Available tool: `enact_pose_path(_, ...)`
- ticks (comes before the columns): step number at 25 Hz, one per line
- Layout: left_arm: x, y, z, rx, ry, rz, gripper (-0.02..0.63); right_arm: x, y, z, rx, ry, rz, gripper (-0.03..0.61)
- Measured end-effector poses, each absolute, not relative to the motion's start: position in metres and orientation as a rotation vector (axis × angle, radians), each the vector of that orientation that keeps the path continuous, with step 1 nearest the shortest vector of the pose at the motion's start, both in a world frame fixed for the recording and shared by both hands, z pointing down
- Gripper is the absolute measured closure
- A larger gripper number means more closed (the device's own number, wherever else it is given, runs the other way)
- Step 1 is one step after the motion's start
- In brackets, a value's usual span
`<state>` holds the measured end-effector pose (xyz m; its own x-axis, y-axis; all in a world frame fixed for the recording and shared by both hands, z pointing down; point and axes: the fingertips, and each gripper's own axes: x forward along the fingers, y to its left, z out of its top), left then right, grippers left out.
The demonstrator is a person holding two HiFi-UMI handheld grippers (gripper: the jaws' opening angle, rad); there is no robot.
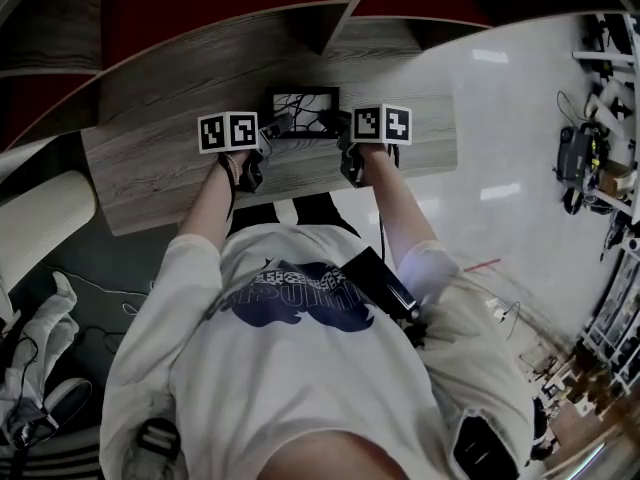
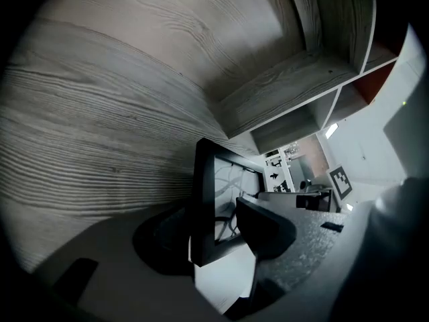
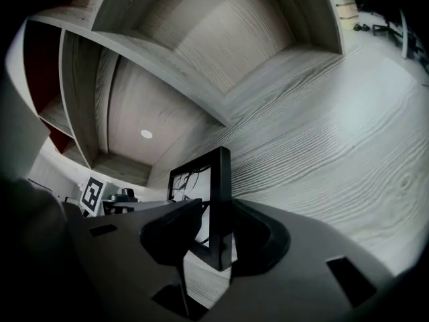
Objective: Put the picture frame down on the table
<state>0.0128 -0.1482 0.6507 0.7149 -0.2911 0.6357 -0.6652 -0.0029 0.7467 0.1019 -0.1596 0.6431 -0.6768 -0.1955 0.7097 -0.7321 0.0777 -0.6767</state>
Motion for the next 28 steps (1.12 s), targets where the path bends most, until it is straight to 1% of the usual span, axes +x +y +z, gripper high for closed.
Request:
enact_pose_path(16, 0.004, -0.149, 0.653, 1.496, -0.91, 0.367, 0.43, 0.102, -0.164, 0.651, 1.011, -1.817, 1.537, 0.433)
enact_pose_path(28, 0.002, -0.149, 0.657, 1.479, -0.927, 0.469, 0.43, 0.102, -0.164, 0.657, 1.039, -1.774, 1.474, 0.431)
